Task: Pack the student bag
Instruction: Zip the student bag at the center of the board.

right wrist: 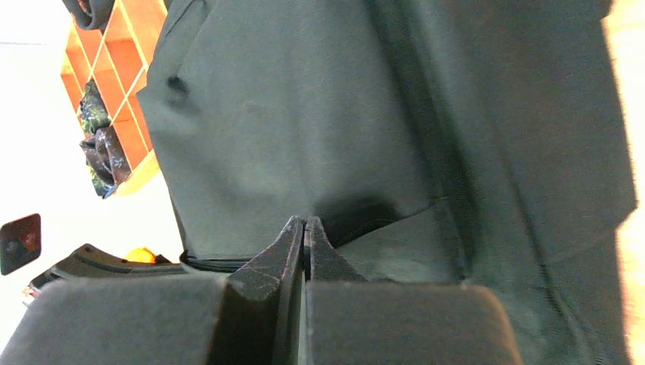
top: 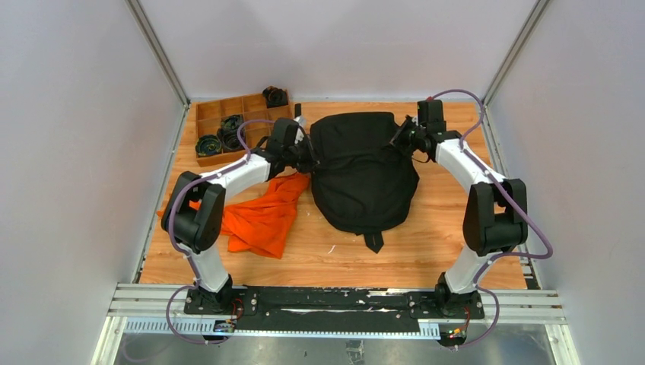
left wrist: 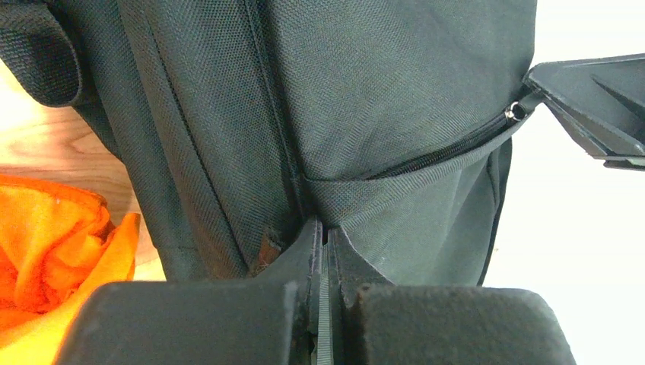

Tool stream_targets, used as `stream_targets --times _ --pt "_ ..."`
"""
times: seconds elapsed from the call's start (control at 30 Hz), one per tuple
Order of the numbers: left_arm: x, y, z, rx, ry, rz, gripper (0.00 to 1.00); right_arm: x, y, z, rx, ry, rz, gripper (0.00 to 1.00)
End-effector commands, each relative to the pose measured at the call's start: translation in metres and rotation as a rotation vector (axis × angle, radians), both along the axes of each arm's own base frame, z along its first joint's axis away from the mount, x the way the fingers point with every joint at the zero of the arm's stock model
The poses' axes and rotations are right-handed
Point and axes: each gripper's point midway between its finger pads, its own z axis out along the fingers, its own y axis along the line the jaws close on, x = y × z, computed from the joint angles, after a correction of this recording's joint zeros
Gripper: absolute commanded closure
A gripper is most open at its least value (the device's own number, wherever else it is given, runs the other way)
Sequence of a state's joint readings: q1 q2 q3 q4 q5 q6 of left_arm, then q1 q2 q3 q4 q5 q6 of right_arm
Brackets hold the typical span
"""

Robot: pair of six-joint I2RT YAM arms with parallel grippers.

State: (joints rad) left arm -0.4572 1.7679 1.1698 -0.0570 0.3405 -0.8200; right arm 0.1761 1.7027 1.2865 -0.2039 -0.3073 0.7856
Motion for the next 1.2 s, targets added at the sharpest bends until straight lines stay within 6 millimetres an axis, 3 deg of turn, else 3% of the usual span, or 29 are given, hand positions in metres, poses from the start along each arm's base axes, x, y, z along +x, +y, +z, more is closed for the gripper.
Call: stream_targets --times 0.0,0.3,0.43,0.6,0.77,0.9,1.0,1.03,1.13,1.17 --pt "0.004 0.019 0.008 0.026 -0.036 0.015 1.00 0.008 -0.037 0.018 -0.059 -0.045 -0.025 1.00" --pt "0.009 0.045 0.014 0.073 -0.055 0.053 1.00 0.014 -0.102 0.001 -0.090 0.007 -0.133 1.00" --pt "0.011 0.047 0.011 0.092 -0.058 0.057 1.00 0.019 -0.105 -0.006 -0.080 0.025 -0.119 1.00" --pt "0.022 0.037 0.024 0.074 -0.100 0.012 1.00 0.017 -0.114 0.006 -0.106 0.001 -0.136 1.00" --pt "0.035 0.002 0.029 0.084 -0.107 -0.138 1.00 -0.002 -0.146 0.015 -0.123 -0.008 -0.240 1.00" --pt "0.037 -0.053 0.040 0.077 -0.168 -0.271 1.00 -0.029 -0.179 0.016 -0.150 -0.006 -0.357 1.00" --pt "0.030 -0.095 0.055 0.037 -0.218 -0.371 1.00 -0.039 -0.201 0.015 -0.135 -0.025 -0.413 1.00" --pt "0.027 -0.105 0.059 0.028 -0.229 -0.396 0.95 -0.041 -0.206 0.017 -0.136 -0.029 -0.423 1.00" --pt "0.024 -0.116 0.070 0.033 -0.252 -0.437 0.45 -0.045 -0.213 0.031 -0.134 -0.048 -0.423 0.99" --pt "0.024 -0.114 0.075 0.049 -0.266 -0.434 0.33 -0.045 -0.212 0.040 -0.135 -0.065 -0.416 0.82"
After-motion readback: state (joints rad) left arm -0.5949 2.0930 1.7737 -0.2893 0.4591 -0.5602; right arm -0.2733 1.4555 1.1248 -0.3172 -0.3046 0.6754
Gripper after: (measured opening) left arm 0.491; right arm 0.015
